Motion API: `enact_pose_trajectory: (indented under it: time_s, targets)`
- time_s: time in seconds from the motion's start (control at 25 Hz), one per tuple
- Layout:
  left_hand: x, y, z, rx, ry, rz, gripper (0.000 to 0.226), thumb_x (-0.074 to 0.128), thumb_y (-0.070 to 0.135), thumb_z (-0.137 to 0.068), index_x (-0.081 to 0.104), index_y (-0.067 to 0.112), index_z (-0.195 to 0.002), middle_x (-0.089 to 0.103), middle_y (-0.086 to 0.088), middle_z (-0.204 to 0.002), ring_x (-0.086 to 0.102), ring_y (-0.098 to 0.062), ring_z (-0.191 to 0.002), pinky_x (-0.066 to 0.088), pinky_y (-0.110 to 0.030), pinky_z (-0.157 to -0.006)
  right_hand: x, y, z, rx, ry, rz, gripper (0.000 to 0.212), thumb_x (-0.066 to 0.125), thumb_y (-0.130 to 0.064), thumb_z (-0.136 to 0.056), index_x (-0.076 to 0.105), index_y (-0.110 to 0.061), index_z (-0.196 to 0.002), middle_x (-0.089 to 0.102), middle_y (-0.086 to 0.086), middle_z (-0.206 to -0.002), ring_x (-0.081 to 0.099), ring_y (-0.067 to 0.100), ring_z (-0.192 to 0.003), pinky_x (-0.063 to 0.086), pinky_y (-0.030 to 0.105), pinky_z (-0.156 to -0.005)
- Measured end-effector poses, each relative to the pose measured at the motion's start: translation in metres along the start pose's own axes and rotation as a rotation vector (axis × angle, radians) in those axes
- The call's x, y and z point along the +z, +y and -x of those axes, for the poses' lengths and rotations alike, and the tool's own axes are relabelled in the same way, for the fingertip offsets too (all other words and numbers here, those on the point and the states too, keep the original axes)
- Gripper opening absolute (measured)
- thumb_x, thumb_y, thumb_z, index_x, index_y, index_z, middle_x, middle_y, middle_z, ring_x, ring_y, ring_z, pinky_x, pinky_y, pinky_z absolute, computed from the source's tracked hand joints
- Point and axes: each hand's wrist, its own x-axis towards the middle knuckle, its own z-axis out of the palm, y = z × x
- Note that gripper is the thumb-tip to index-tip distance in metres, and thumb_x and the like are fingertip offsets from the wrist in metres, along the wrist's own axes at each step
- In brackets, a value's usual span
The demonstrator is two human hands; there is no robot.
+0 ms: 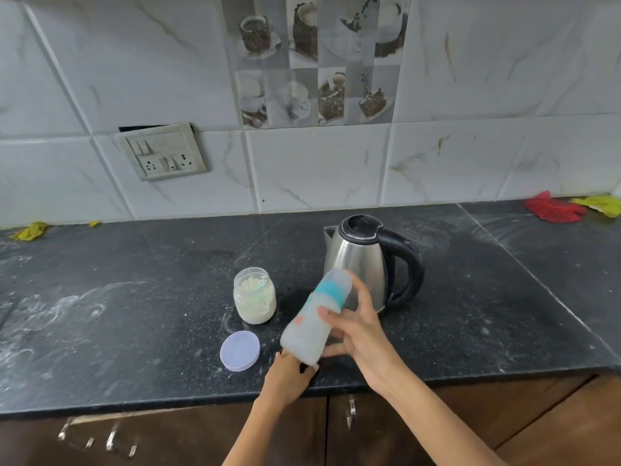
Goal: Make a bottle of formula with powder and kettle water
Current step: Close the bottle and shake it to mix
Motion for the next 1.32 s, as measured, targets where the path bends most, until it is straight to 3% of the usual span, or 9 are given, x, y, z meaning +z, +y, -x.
enact_pose_trajectory:
  time_s: [0.2, 0.32, 0.48, 0.64, 0.76, 0.92, 1.08, 1.2, 1.32]
  targets:
    - [-0.003, 0.000, -0.003, 0.022, -0.056, -0.071, 0.050, 0.046, 0.034, -0.098, 0.034, 0.028, -0.146, 0.006, -0.002, -0.162, 0.004, -0.023, -0.149, 0.010, -0.043, -0.122, -0.010, -0.009, -0.008, -0.099, 0.094, -0.135, 0.075, 0.077, -0.013, -0.077, 0.043, -0.047, -0.134, 0.069, 0.006, -0.119, 0.072, 0.030, -0.104, 0.061, 0.050, -0.069]
    - [-0.002, 0.001, -0.001, -0.012, 0.002, 0.006, 0.053, 0.053, 0.032, -0.094, 0.037, 0.022, -0.143, 0.031, -0.005, -0.155, 0.030, -0.024, -0.141, 0.024, -0.042, -0.118, -0.003, -0.001, -0.001, -0.006, -0.051, -0.009, 0.084, 0.084, -0.018, -0.069, 0.042, -0.052, -0.133, 0.072, 0.006, -0.115, 0.070, 0.030, -0.107, 0.061, 0.051, -0.069]
    - [-0.003, -0.002, -0.003, 0.020, -0.061, -0.074, 0.050, 0.047, 0.034, -0.098, 0.034, 0.028, -0.146, 0.006, 0.001, -0.161, 0.002, -0.022, -0.149, 0.008, -0.043, -0.121, -0.009, -0.011, -0.006, -0.051, 0.089, -0.198, 0.077, 0.078, -0.017, -0.071, 0.043, -0.041, -0.135, 0.067, 0.010, -0.122, 0.072, 0.031, -0.103, 0.061, 0.048, -0.069]
    - [-0.003, -0.001, -0.003, -0.004, -0.008, -0.021, 0.050, 0.053, 0.031, -0.094, 0.039, 0.022, -0.142, 0.034, -0.002, -0.152, 0.026, -0.029, -0.144, 0.025, -0.045, -0.117, -0.004, -0.003, 0.006, -0.006, -0.020, -0.010, 0.087, 0.086, -0.020, -0.066, 0.042, -0.048, -0.135, 0.071, 0.008, -0.117, 0.071, 0.031, -0.105, 0.061, 0.049, -0.069]
    - [-0.002, 0.000, -0.001, 0.014, -0.045, -0.051, 0.050, 0.049, 0.032, -0.097, 0.036, 0.025, -0.145, 0.010, -0.002, -0.161, 0.006, -0.024, -0.149, 0.011, -0.044, -0.121, -0.008, -0.009, 0.002, -0.069, 0.120, -0.172, 0.081, 0.078, -0.017, -0.073, 0.040, -0.041, -0.139, 0.067, 0.007, -0.123, 0.072, 0.028, -0.102, 0.061, 0.047, -0.069]
    - [0.000, -0.003, 0.004, -0.058, 0.045, -0.044, 0.054, 0.063, 0.032, -0.088, 0.046, 0.015, -0.136, 0.045, -0.011, -0.145, 0.044, -0.025, -0.133, 0.043, -0.023, -0.101, 0.002, 0.002, 0.011, 0.053, -0.067, -0.029, 0.084, 0.084, -0.019, -0.069, 0.041, -0.040, -0.138, 0.074, 0.007, -0.112, 0.072, 0.031, -0.102, 0.062, 0.049, -0.071]
    - [0.000, -0.001, -0.001, 0.014, -0.029, -0.027, 0.052, 0.049, 0.032, -0.097, 0.034, 0.027, -0.146, 0.008, -0.003, -0.161, 0.005, -0.023, -0.149, 0.008, -0.043, -0.121, -0.004, -0.008, 0.001, 0.014, 0.088, -0.317, 0.072, 0.070, -0.020, -0.076, 0.042, -0.029, -0.141, 0.070, 0.012, -0.120, 0.073, 0.031, -0.100, 0.063, 0.044, -0.070]
    - [0.001, 0.000, 0.000, -0.014, 0.025, 0.012, 0.053, 0.054, 0.032, -0.093, 0.037, 0.022, -0.143, 0.034, -0.005, -0.152, 0.030, -0.026, -0.142, 0.023, -0.043, -0.118, 0.001, -0.002, 0.008, 0.103, -0.037, -0.154, 0.069, 0.078, -0.019, -0.072, 0.049, -0.036, -0.133, 0.075, 0.008, -0.112, 0.072, 0.032, -0.102, 0.062, 0.046, -0.068]
    - [0.001, -0.002, -0.002, 0.021, -0.035, -0.078, 0.051, 0.049, 0.032, -0.096, 0.035, 0.025, -0.145, 0.014, -0.004, -0.161, 0.007, -0.026, -0.149, 0.010, -0.045, -0.121, -0.004, -0.006, 0.008, 0.154, -0.044, -0.419, 0.057, 0.069, -0.022, -0.078, 0.053, -0.017, -0.133, 0.075, 0.015, -0.109, 0.074, 0.031, -0.095, 0.063, 0.037, -0.059]
